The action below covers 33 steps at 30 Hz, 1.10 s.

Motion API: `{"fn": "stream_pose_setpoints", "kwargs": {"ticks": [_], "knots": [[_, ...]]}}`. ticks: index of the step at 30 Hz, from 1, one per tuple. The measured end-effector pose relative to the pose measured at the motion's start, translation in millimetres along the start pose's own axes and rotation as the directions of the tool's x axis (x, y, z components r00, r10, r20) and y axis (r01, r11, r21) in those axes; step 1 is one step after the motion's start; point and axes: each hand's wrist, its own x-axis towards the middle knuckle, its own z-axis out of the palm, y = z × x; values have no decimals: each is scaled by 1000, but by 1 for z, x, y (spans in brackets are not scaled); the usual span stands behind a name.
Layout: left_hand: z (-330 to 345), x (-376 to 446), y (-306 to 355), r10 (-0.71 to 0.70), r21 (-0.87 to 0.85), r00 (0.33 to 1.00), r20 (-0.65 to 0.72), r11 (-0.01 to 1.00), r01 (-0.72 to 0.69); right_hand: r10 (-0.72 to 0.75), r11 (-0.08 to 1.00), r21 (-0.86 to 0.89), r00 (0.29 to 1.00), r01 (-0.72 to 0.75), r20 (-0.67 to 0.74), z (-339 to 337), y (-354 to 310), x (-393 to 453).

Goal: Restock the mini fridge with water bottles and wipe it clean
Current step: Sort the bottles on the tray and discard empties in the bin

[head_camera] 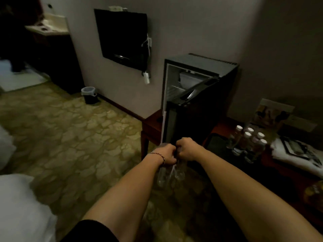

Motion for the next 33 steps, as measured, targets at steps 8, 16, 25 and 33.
{"fn": "stream_pose_setpoints", "kwargs": {"ticks": [8, 16, 25, 33], "knots": [[-44, -71, -118, -217, -88, 957, -192, 975, 203, -59, 985, -153, 988, 81, 144, 18, -97, 42], [-88, -94, -221, -426, -198, 854, -299, 903, 382, -291, 945, -100, 939, 312, 182, 22, -201, 123], [-179, -42, -346, -503, -224, 783, -365, 864, 450, -390, 902, -117, 901, 415, 190, 11, -285, 272], [-270, 16, -469, -544, -267, 713, -442, 839, 475, -446, 875, -121, 878, 469, 174, -9, -382, 437]]}}
